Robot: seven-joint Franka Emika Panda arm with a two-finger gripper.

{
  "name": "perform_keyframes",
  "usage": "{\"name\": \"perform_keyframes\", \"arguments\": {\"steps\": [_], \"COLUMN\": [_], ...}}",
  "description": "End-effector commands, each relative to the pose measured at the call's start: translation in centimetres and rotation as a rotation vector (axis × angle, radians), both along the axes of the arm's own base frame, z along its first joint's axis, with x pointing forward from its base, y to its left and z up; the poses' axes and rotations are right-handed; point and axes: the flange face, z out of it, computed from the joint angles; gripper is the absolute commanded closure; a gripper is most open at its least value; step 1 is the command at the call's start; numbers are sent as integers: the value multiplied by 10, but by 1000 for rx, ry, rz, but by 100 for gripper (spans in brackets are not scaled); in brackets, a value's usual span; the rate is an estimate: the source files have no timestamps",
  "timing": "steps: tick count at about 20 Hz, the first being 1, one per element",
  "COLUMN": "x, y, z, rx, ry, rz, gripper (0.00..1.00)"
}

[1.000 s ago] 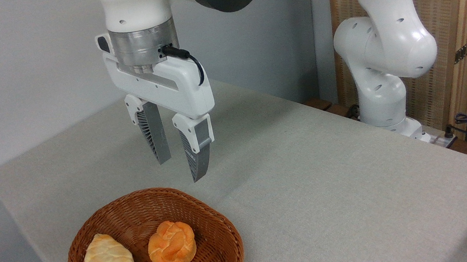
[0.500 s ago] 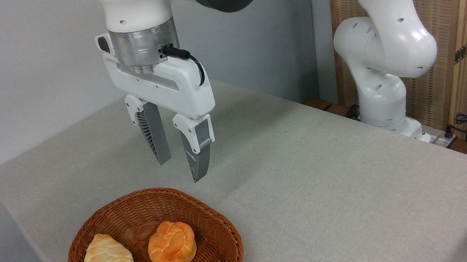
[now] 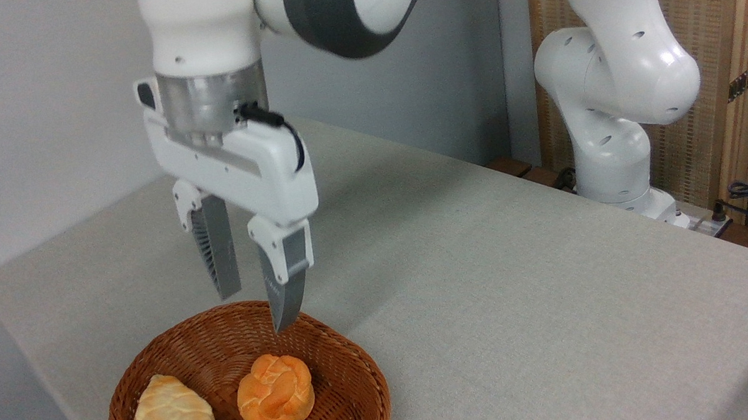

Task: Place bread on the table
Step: 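Lower the open gripper around the round orange bun in the basket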

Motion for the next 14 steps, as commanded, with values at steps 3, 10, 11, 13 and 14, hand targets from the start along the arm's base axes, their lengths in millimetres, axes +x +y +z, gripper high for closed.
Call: {"name": "perform_keyframes", "arguments": {"steps": [3,10,11,13,14], "x": [18,31,34,37,37], "y": [4,1,-1,-3,-5], "z": [-41,-92,-97,-105,-106], "rx": [20,42,44,45,46], "ry": [32,106,98,102,104], "rz": [-26,-35,-36,-39,-42], "gripper": [0,0,0,0,0]}}
